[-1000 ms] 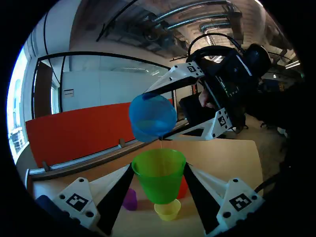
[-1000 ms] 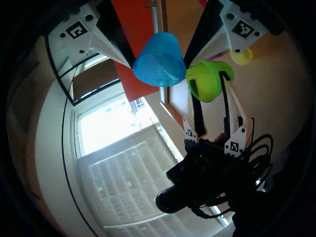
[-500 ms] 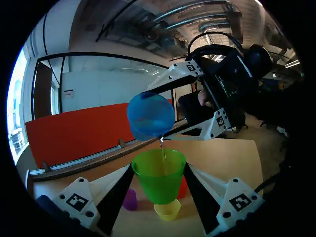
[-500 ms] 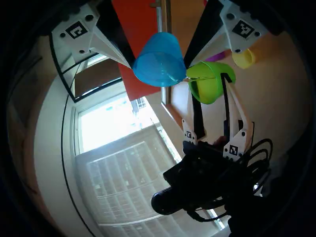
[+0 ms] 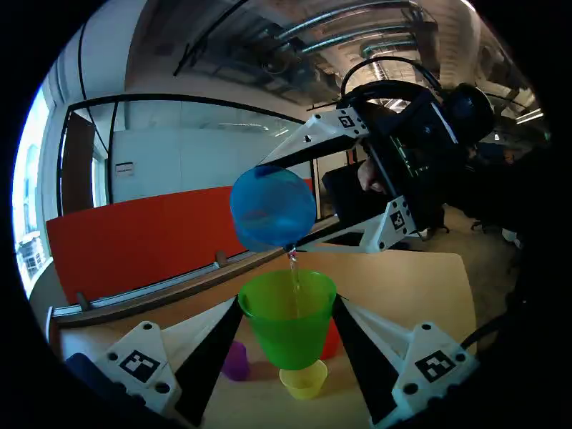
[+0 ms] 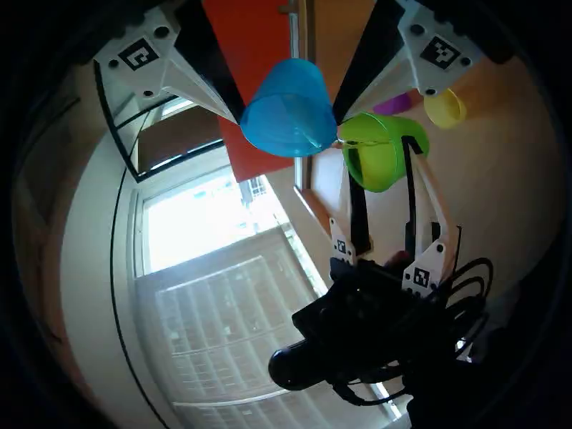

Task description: Pour water

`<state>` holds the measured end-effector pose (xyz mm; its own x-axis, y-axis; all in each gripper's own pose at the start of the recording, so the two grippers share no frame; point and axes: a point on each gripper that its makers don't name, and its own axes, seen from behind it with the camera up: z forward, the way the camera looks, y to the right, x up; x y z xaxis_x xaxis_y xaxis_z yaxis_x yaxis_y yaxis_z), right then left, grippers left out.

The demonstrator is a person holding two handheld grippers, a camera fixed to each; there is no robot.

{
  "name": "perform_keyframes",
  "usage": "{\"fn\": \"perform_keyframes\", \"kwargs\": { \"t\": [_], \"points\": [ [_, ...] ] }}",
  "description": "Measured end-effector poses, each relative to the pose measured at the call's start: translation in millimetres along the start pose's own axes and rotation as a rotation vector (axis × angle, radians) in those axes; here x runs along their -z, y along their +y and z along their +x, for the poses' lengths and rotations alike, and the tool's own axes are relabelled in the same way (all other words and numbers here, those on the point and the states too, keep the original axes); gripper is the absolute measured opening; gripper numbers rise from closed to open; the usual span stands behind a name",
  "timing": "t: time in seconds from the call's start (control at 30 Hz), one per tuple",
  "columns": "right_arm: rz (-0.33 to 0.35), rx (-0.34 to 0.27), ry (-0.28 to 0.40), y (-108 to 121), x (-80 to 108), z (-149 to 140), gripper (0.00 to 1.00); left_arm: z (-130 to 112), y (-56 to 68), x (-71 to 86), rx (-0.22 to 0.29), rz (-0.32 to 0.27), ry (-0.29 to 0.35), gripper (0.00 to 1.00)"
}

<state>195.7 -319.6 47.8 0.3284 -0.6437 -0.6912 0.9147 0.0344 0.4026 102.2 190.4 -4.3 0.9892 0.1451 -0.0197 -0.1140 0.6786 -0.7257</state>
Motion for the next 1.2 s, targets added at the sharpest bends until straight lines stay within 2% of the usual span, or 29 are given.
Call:
{"fn": "perform_keyframes", "kwargs": {
  "t": [1.2],
  "points": [
    [-0.014, 0.061, -0.009, 6.4, -1.4, -2.6, 0.92, -0.2, 4.0, 1.4, -0.011, -0.005, -0.001, 0.88]
  ]
}}
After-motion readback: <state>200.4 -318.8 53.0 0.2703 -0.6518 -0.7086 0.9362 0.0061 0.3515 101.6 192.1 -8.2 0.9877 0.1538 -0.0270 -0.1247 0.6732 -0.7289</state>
